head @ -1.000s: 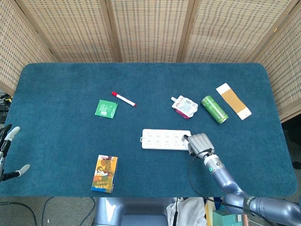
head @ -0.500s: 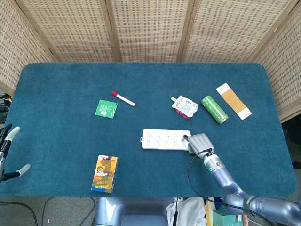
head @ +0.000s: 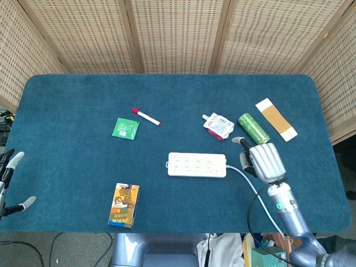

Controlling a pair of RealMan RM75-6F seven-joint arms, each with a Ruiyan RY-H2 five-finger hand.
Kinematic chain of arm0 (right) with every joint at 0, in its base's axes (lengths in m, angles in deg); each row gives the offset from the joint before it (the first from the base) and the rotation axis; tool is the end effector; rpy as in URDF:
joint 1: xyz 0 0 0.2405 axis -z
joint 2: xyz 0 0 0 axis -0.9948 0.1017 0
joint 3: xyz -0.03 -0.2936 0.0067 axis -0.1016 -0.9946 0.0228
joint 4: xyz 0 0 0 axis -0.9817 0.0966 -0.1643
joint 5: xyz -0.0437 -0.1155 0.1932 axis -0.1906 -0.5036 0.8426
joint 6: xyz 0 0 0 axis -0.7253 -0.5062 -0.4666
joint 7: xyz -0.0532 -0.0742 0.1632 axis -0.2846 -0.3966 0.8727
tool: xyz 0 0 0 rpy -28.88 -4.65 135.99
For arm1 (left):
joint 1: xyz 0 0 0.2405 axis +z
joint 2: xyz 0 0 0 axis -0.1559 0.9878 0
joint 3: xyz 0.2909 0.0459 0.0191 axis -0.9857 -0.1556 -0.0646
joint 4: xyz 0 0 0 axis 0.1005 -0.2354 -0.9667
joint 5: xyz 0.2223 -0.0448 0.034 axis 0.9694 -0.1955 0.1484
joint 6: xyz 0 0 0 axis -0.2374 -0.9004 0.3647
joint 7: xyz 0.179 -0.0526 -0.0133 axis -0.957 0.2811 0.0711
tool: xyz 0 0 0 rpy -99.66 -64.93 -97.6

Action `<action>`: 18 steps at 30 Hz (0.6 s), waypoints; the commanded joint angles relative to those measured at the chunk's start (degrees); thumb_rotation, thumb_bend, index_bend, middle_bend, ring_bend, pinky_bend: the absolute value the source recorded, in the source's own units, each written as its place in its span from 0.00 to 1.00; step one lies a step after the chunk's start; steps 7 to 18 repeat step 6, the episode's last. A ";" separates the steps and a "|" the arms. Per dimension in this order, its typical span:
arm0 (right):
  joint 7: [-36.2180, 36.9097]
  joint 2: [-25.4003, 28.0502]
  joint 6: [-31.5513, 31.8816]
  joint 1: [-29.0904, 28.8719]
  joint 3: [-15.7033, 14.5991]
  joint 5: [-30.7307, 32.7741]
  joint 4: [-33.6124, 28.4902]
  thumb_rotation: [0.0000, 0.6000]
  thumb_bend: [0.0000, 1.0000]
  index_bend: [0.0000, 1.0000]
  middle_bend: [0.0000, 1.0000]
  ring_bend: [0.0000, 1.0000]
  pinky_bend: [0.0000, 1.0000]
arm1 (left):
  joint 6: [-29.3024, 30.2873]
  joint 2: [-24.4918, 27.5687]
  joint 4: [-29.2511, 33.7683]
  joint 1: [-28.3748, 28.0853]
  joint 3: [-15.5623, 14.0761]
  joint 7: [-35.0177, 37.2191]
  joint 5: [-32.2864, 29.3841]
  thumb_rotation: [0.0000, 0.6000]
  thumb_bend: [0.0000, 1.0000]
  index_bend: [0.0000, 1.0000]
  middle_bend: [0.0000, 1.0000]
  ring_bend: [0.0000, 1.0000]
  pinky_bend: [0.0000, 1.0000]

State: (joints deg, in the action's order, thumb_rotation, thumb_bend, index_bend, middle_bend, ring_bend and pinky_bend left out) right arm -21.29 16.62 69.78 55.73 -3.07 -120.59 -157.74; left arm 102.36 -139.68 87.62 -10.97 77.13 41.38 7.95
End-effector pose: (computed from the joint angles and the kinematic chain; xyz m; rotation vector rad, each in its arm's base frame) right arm -0.2053 -0.3478 0.0913 1.5955 -0.7890 1.1413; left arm -0.3045 0.2034 0.2005 -1.3750 -0.8921 -0.9267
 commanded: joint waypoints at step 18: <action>-0.29 3.26 8.92 11.46 -7.80 -4.47 0.31 1.00 0.00 0.00 0.00 0.00 0.00 | 0.74 -0.64 -0.59 0.58 -0.43 -0.74 0.60 1.00 0.00 0.00 0.00 0.00 0.00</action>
